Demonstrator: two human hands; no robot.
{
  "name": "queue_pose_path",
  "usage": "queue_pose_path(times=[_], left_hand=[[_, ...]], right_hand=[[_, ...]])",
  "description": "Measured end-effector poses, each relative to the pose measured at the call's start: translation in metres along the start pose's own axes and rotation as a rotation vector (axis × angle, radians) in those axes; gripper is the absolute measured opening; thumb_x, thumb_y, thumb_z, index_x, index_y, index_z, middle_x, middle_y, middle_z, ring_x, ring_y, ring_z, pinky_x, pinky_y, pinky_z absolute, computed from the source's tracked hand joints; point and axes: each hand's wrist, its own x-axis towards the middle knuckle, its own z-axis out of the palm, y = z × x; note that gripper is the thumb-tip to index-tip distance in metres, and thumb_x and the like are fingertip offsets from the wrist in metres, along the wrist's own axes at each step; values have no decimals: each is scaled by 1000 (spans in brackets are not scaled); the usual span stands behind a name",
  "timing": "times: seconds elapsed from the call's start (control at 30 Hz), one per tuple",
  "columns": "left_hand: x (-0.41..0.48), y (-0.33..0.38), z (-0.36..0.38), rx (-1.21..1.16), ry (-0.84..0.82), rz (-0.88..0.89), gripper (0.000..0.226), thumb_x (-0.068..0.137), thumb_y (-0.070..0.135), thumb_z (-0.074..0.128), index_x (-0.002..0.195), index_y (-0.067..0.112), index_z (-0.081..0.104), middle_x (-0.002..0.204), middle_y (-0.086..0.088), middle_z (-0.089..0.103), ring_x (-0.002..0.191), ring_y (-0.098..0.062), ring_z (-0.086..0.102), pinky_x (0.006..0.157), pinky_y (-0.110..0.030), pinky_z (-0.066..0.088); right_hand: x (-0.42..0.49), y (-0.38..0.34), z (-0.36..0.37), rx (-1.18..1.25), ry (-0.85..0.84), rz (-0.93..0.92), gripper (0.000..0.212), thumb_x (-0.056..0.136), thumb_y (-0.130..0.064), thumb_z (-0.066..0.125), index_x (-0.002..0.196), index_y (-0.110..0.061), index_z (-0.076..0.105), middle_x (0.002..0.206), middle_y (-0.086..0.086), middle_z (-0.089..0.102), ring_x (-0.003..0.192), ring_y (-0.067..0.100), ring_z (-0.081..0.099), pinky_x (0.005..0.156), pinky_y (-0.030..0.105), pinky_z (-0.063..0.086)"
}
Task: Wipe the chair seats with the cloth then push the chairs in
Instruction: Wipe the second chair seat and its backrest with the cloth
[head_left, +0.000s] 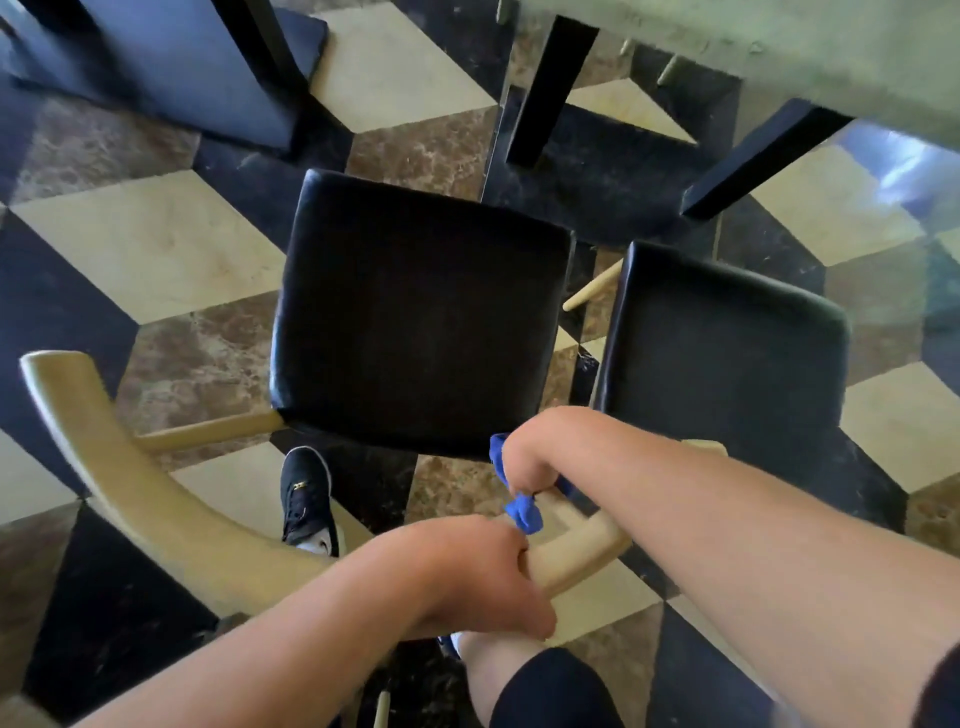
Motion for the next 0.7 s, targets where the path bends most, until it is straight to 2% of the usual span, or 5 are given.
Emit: queue_pose_path(times=[0.17,0.23,0.4,0.53,0.7], left_hand=[[7,-7,3,10,-23,38,38,67,60,64,94,34,59,93,8,64,83,-15,62,64,-36,48],[10,-5,-2,10,-30,42,39,67,61,65,94,33,59,92,8,64,82,-15,62,62,-35,46],[7,5,-15,3,-25,17,41,64,62,67,94,36,62,92,11,69,84,-14,67,71,-37,53],[-4,17,-17,52,14,-48,41,63,63,71,92,35,65,90,12,70,84,-12,67,70,-33,50],[-21,38,-19,30,42,-179,51,61,67,77,100,36,66,95,12,73,82,-6,68,65,-23,49]], right_hand=[[51,-10,-12,-25,-84,17,30,94,-37,70,110,-12,71,111,6,70,90,29,68,88,39,58],[55,-9,-19,-30,-103,36,23,93,-34,70,105,-15,71,109,5,70,98,31,69,96,45,57],[4,10,-37,141,-102,75,5,95,-11,58,98,-11,63,79,7,62,45,19,59,49,23,48],[-64,31,-22,321,-36,81,14,94,-12,60,84,-6,68,80,8,69,72,27,63,76,34,54],[-137,56,13,356,331,-45,19,92,-22,63,80,-14,74,78,1,69,74,25,64,62,33,47]])
